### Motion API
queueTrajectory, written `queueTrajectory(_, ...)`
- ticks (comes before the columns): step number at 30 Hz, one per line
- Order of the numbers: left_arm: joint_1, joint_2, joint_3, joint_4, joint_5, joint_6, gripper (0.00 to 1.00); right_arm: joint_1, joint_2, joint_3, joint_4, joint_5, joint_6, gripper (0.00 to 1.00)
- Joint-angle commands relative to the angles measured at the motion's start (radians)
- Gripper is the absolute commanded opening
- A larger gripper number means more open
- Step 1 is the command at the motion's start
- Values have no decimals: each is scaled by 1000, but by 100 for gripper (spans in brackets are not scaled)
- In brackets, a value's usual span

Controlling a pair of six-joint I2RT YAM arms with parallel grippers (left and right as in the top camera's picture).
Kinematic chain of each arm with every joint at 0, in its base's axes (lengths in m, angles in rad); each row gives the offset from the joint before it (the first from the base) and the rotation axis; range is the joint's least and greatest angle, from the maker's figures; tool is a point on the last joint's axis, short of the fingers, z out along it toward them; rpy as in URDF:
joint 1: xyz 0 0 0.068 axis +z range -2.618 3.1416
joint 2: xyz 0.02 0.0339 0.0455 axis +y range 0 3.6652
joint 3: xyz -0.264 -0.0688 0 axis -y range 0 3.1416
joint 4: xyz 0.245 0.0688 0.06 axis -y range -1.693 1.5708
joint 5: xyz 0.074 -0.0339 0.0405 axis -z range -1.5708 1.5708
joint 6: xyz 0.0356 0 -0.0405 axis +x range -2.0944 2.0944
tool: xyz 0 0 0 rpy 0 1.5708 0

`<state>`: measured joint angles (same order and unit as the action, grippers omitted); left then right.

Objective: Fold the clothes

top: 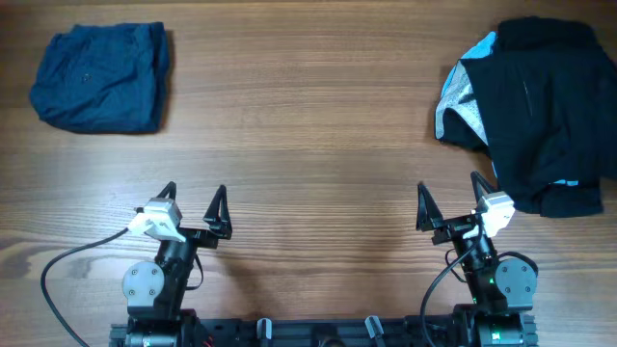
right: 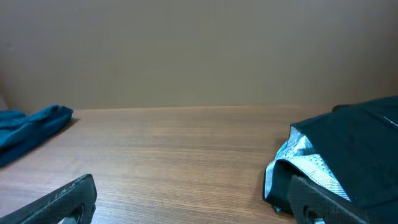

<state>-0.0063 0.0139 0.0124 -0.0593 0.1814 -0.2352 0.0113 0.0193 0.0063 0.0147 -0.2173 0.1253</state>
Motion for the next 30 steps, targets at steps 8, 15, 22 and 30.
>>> queueTrajectory(8, 3, -7, -6, 0, 8, -9, 100, -6, -2, -1, 3, -9, -11, 100)
queueTrajectory(15, 3, -7, -6, 0, 8, -9, 100, -6, -2, -1, 6, -9, -18, 100)
queueTrajectory(22, 3, -7, -7, 3, 14, -13, 100, -6, -2, -1, 10, -18, 101, 100)
queueTrajectory(30, 3, -7, -6, 11, 135, -95, 100, -6, -2, -1, 28, -134, 195, 100)
